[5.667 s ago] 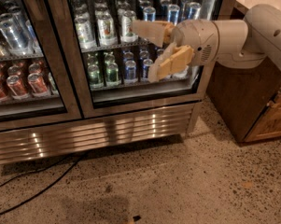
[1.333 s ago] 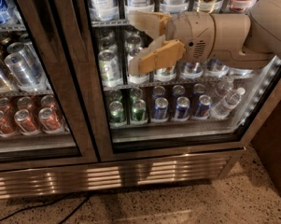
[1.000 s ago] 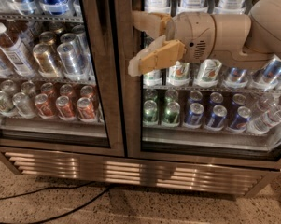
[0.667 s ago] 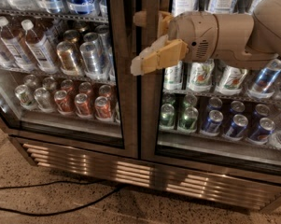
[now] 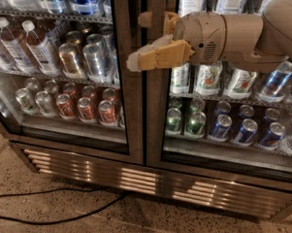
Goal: Open right fridge door
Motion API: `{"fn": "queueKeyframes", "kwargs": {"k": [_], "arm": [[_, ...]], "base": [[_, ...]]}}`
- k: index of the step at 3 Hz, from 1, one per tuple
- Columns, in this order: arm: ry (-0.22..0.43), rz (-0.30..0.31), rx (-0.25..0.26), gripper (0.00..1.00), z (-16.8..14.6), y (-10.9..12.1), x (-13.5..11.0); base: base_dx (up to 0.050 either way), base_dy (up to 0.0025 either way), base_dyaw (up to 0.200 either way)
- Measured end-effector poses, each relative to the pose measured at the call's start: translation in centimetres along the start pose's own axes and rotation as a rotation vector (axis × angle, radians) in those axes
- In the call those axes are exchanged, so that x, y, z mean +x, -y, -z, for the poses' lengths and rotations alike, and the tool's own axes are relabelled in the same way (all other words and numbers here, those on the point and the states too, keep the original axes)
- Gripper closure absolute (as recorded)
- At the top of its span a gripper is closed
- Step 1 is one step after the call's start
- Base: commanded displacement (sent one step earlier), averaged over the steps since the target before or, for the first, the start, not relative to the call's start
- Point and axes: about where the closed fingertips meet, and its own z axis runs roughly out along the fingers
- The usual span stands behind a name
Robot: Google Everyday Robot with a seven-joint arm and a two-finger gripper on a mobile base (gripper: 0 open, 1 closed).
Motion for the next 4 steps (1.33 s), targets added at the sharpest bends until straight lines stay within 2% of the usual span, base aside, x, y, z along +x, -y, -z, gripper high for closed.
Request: {"fn": "queueKeyframes", "kwargs": {"k": [2, 3, 4], "arm": [[0.000, 0.000, 0.000, 0.66, -0.01, 0.00, 0.00], [0.000, 0.000, 0.000, 1.00, -0.01, 0.00, 0.00], [0.000, 0.000, 0.000, 1.00, -0.01, 0.00, 0.00]], "base": [[0.000, 0.00000, 0.000], [-0.050, -0.00001, 0.000], [-0.050, -0.00002, 0.000]]}}
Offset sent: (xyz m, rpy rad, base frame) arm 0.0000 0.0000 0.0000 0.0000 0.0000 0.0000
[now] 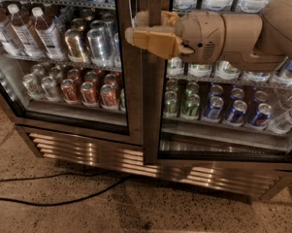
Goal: Open right fridge door
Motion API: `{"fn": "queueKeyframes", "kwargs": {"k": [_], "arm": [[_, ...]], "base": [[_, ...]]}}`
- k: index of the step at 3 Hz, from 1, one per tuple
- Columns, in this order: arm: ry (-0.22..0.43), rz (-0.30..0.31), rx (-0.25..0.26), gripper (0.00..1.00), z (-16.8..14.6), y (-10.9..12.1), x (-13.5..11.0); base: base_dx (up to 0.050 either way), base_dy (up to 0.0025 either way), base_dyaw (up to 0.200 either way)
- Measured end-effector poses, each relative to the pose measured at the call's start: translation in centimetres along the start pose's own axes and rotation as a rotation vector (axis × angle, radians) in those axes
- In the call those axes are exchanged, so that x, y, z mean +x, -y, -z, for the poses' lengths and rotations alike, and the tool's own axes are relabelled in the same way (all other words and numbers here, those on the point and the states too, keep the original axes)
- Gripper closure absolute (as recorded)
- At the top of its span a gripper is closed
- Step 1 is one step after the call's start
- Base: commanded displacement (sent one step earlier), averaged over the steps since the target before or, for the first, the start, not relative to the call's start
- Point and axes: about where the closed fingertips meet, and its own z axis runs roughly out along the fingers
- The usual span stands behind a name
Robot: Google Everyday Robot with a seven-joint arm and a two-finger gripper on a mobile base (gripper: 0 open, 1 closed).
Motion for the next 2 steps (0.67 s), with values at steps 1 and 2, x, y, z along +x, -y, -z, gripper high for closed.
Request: {"fn": "queueKeyframes", "kwargs": {"k": [1, 2], "arm": [[0.000, 0.000, 0.000, 1.00, 0.00, 0.00, 0.00], [0.000, 0.000, 0.000, 1.00, 0.00, 0.00, 0.00]], "base": [[-0.050, 0.00000, 0.000], [-0.050, 0.00000, 0.000]]}}
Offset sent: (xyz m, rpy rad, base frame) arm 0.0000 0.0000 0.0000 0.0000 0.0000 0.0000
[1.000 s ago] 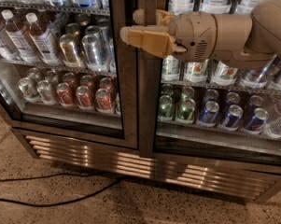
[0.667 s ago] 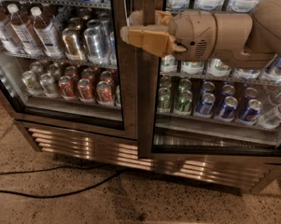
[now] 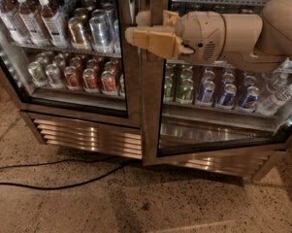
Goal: Open right fridge door
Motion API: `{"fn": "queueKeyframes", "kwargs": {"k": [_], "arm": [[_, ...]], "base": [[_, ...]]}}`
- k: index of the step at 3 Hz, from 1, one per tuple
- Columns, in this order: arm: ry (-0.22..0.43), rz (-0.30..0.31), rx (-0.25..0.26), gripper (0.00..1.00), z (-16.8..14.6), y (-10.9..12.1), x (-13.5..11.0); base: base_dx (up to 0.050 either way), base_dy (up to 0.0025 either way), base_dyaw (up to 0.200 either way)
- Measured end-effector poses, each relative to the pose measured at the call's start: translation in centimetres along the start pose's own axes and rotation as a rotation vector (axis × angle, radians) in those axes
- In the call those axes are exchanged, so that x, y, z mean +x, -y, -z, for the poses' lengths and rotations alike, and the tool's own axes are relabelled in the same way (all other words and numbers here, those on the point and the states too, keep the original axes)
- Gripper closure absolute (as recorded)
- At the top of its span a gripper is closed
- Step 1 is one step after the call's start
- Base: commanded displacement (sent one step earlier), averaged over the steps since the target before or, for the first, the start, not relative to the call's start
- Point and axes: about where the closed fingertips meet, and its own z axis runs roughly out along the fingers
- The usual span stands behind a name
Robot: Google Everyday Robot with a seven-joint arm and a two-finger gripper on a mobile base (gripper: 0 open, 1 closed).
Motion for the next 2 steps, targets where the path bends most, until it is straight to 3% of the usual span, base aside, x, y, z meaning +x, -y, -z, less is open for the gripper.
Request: {"fn": "queueKeyframes", "kwargs": {"k": [1, 2], "arm": [[0.000, 0.000, 0.000, 1.00, 0.00, 0.00, 0.00], [0.000, 0.000, 0.000, 1.00, 0.00, 0.00, 0.00]], "base": [[-0.050, -0.00002, 0.000], [0.000, -0.00002, -0.200]]}}
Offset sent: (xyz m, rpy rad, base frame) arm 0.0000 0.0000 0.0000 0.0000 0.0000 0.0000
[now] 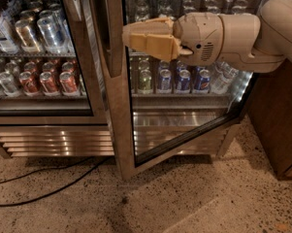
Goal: Open right fridge door
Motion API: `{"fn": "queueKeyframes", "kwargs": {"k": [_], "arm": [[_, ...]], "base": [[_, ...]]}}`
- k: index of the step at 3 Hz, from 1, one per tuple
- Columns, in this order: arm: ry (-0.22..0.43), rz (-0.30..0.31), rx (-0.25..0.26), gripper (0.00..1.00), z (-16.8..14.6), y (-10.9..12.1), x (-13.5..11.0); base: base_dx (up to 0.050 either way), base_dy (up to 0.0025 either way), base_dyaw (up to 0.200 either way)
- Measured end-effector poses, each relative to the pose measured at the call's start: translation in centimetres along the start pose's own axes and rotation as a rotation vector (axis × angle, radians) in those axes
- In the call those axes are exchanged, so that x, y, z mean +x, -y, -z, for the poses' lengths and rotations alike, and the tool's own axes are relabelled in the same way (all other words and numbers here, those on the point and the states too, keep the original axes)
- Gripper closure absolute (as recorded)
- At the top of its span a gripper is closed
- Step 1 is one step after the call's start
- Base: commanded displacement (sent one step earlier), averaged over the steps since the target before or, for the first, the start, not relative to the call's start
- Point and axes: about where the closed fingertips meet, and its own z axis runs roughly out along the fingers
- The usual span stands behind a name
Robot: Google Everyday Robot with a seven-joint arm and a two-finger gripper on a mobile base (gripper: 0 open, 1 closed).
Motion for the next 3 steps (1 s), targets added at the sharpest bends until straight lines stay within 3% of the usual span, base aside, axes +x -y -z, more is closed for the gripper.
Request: {"fn": "queueKeyframes", "kwargs": {"k": [1, 2, 3], "arm": [[0.000, 0.000, 0.000, 1.00, 0.0, 0.0, 0.0], [0.001, -0.005, 0.003, 1.00, -0.1, 0.2, -0.1], [0.013, -0.076, 0.038, 1.00, 0.1, 1.0, 4.5]], "base": [[0.000, 0.00003, -0.192], [0.000, 0.00000, 0.000], [0.000, 0.00000, 0.000]]}}
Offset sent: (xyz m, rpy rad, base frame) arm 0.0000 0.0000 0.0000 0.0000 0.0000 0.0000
